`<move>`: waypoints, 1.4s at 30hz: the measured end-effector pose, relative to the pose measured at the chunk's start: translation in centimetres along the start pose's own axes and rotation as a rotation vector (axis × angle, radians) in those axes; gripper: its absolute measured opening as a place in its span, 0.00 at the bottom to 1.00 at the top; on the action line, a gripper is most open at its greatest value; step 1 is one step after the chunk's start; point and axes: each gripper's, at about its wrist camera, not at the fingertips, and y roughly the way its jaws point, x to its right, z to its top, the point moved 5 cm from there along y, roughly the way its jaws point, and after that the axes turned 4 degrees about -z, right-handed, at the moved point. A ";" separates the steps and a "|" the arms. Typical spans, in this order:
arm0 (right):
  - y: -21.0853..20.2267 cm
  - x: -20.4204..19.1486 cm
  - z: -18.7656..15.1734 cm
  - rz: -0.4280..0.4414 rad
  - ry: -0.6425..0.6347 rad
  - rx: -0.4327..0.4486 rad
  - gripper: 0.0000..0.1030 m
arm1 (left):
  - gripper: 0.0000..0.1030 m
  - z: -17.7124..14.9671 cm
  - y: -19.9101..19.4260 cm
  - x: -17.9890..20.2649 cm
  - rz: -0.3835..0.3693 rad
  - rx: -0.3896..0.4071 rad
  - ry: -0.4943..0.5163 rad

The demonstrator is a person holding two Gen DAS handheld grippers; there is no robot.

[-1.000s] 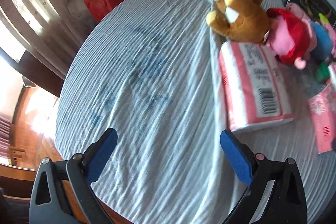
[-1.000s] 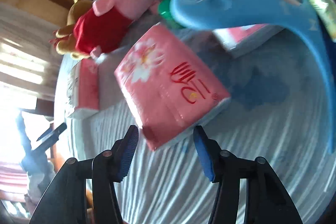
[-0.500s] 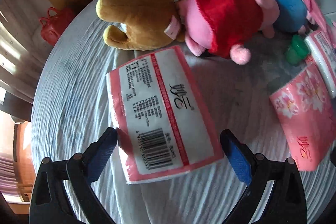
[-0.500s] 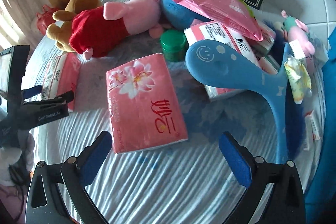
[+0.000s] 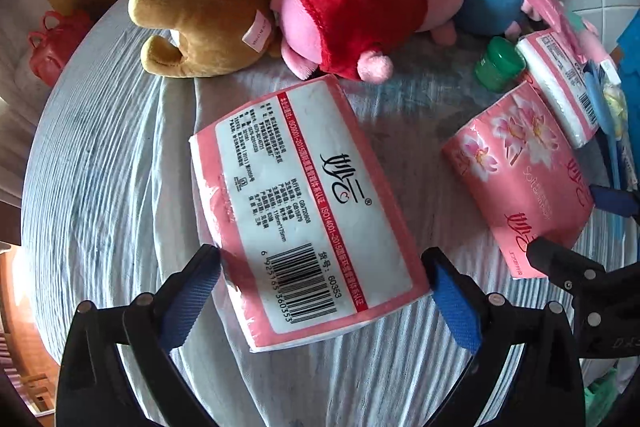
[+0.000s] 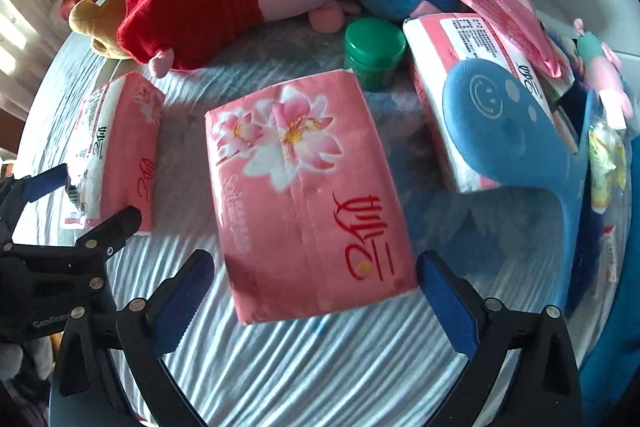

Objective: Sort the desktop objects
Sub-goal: 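Grasp the white-pink tissue pack with the left tool while the right tool grasps the pink flower tissue pack, then carry the tissue pack with the left tool while the right tool carries its pack to the bin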

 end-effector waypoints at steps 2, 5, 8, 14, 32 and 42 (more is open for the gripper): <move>-0.2 0.3 0.2 -0.001 0.009 0.013 1.00 | 0.99 1.1 0.5 -0.5 0.027 0.009 -0.024; -0.1 0.9 1.3 -0.036 0.037 0.033 1.00 | 0.99 2.6 1.7 -0.2 0.080 -0.021 -0.021; 0.9 0.7 2.1 -0.007 0.041 0.020 1.00 | 0.99 2.3 3.6 -0.7 0.030 -0.102 -0.076; 0.8 1.2 -0.5 -0.027 0.071 -0.018 0.96 | 0.96 -0.8 2.1 -0.5 -0.048 -0.068 -0.042; -8.4 2.7 -2.5 -0.015 0.088 0.247 0.92 | 0.90 -2.3 -8.6 1.5 -0.051 0.261 0.038; -20.6 6.1 -2.3 -0.067 0.170 0.542 0.92 | 0.87 0.1 -14.4 10.3 -0.098 0.509 0.162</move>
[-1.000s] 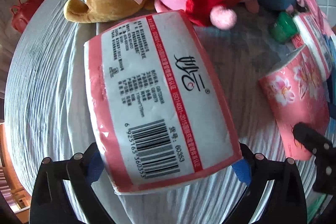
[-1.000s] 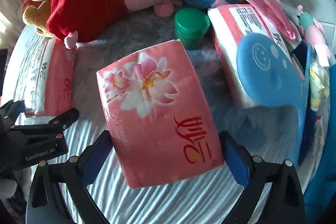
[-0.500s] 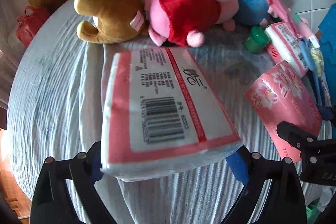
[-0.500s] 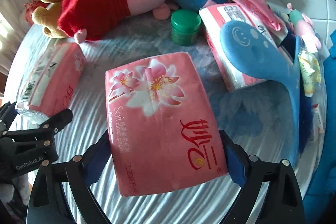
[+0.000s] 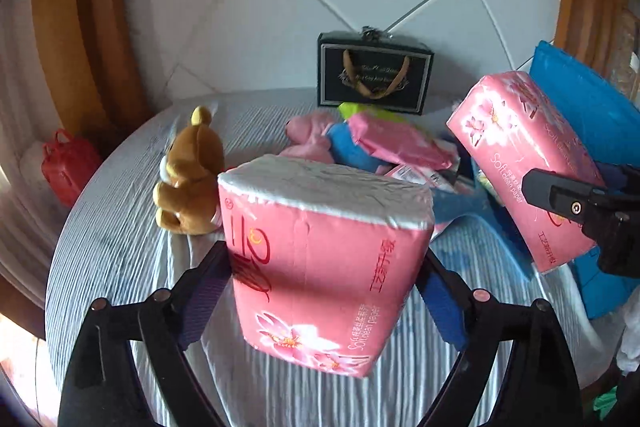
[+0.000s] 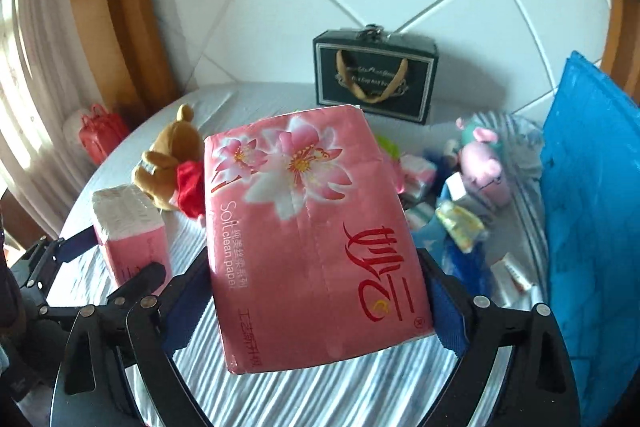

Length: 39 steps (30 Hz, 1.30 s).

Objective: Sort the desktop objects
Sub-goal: 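Carry the tissue pack with the left tool while the right tool carries its pack to the bin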

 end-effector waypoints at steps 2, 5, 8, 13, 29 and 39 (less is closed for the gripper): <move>-2.4 1.7 0.8 -0.013 0.028 0.052 0.92 | 0.87 1.3 -1.0 2.0 -0.023 0.038 0.022; -6.5 5.2 2.2 -0.052 0.063 0.134 0.92 | 0.87 4.2 -2.6 5.3 -0.071 0.094 0.060; -10.6 9.4 3.4 -0.096 0.110 0.215 0.92 | 0.87 7.3 -4.3 9.7 -0.135 0.160 0.100; -17.5 17.3 4.8 -0.224 0.178 0.336 0.92 | 0.87 12.4 -7.6 18.9 -0.272 0.263 0.170; -26.8 41.4 -4.0 -0.542 0.429 0.296 0.92 | 0.87 12.8 -10.2 46.6 -0.549 0.188 0.423; -24.3 47.1 -9.6 -0.587 0.443 0.153 0.92 | 0.88 9.0 -8.3 50.6 -0.479 0.033 0.520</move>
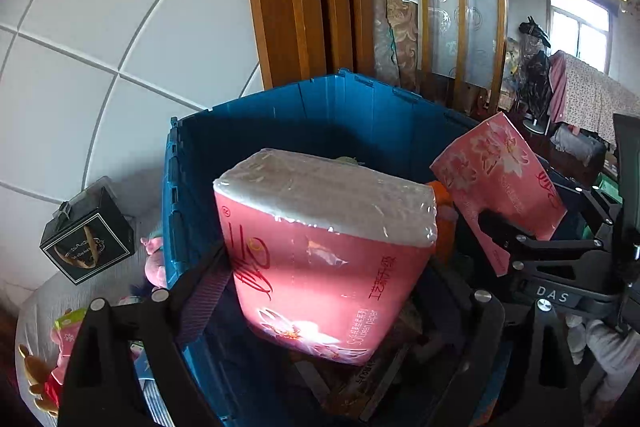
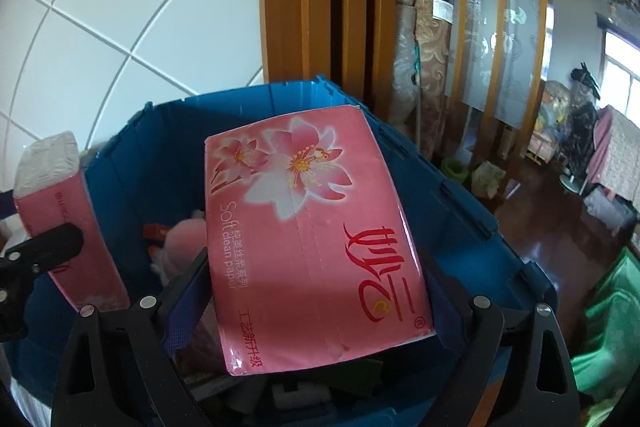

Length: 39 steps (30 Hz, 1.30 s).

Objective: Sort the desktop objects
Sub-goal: 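Carry the tissue pack with the left tool while the right tool carries its pack to the bin, then open both tools over the bin to drop the tissue packs, then bring both tools back from the bin to the item heap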

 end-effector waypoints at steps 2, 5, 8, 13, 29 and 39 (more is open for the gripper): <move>0.7 0.3 -0.4 -0.013 -0.014 -0.016 0.92 | 0.89 -0.5 0.5 0.4 0.001 -0.027 0.001; 1.5 0.7 -0.9 -0.044 -0.045 -0.033 0.93 | 0.89 -1.0 1.1 0.8 0.006 -0.051 0.002; 2.1 0.8 -1.2 -0.062 -0.070 -0.048 0.93 | 0.89 -1.4 1.3 0.9 0.020 -0.068 0.004; 2.3 1.2 -1.4 -0.079 -0.081 -0.045 1.00 | 0.90 -1.7 1.2 0.8 0.011 -0.075 -0.007; -0.1 -0.1 -1.6 -0.079 -0.062 0.010 1.00 | 0.99 -1.6 -2.5 -1.0 -0.011 0.063 -0.014; -6.7 -5.9 -0.3 -0.062 -0.074 0.143 1.00 | 1.00 -4.1 -7.7 -8.2 0.033 0.155 -0.094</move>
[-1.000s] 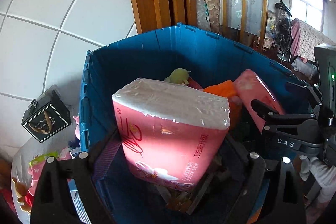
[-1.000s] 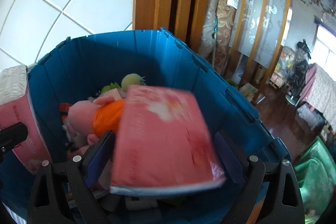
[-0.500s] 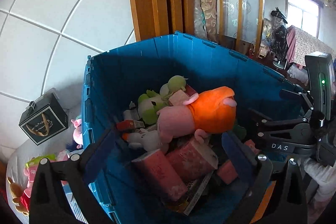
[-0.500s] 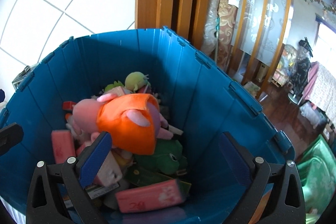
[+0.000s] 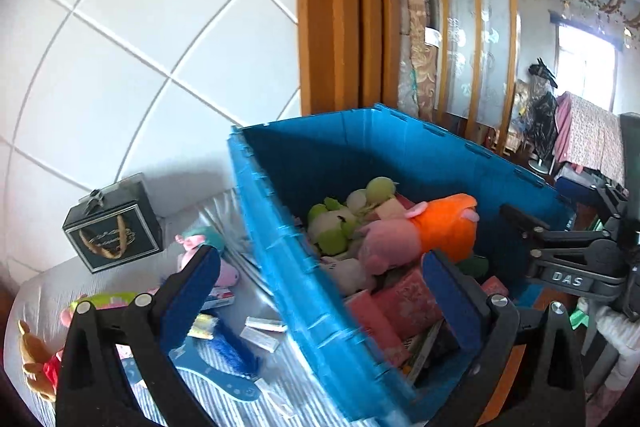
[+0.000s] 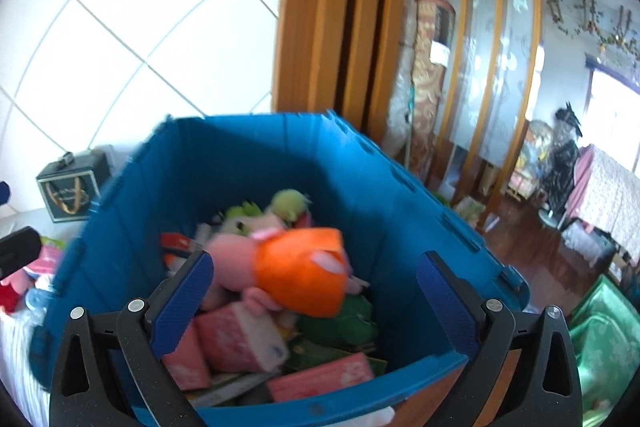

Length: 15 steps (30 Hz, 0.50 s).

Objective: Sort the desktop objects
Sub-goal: 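Bring both tools back from the bin to the item heap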

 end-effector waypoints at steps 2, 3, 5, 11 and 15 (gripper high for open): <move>-1.5 -1.9 0.5 0.010 -0.013 0.031 1.00 | 0.99 -0.7 -0.8 -2.1 0.010 -0.001 -0.030; -2.2 -2.9 0.7 0.016 -0.022 0.043 1.00 | 0.99 -1.0 -1.2 -3.1 0.014 -0.002 -0.042; -3.3 -4.8 1.0 0.032 -0.037 0.059 1.00 | 0.99 -1.8 -2.0 -5.3 0.027 -0.004 -0.067; -5.7 -11.7 1.5 0.095 -0.094 0.092 1.00 | 1.00 -4.6 -4.2 -11.3 0.090 -0.012 -0.139; -6.7 -16.0 1.7 0.145 -0.130 0.112 1.00 | 0.99 -6.4 -5.2 -15.1 0.138 -0.026 -0.184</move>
